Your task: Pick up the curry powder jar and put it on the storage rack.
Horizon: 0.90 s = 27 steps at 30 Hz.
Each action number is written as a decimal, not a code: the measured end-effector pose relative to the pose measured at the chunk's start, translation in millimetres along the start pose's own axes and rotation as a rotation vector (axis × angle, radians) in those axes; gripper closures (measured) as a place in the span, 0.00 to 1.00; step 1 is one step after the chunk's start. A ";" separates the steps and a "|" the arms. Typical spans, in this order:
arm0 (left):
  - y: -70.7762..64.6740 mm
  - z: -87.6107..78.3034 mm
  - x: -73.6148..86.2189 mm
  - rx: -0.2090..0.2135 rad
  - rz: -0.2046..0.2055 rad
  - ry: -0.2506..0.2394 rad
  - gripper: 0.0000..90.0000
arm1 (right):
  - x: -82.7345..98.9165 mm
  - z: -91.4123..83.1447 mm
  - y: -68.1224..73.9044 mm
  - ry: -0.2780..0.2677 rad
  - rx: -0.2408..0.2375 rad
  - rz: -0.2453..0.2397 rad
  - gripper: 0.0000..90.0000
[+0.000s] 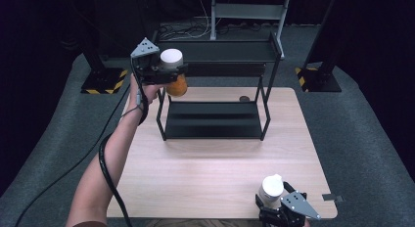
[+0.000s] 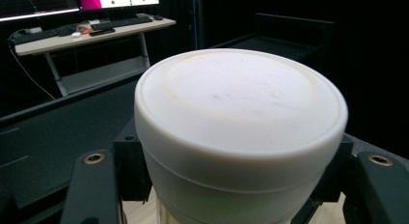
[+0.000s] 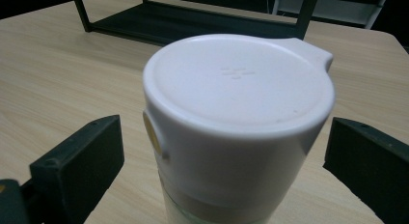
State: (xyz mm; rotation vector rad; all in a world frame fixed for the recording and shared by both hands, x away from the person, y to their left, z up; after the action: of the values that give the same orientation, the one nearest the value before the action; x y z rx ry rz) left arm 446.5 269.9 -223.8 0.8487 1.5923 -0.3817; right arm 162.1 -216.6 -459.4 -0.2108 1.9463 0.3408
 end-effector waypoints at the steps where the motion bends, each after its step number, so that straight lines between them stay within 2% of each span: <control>1: 0.2 0.1 -0.8 -0.001 0.001 0.000 0.38 | 0.2 0.3 -0.2 0.003 0.001 0.002 0.00; 27: 2.6 -1.5 -24.1 -0.011 0.025 -0.034 0.38 | -0.2 0.9 0.2 0.005 0.000 0.001 0.00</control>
State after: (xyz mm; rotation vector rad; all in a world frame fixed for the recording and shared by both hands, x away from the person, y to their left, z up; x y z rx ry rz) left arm 447.2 265.3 -199.9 0.8486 1.5493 -0.3673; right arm 162.9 -216.2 -459.6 -0.2109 1.9512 0.3418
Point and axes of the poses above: each handheld gripper's, and its own axes: z roughly forward along the jaws, x roughly out of its underside, y roughly to its left, the point moved 5 cm from there along z, roughly forward along the jaws, and after that the axes turned 11 degrees about z, right-handed, at the moved point
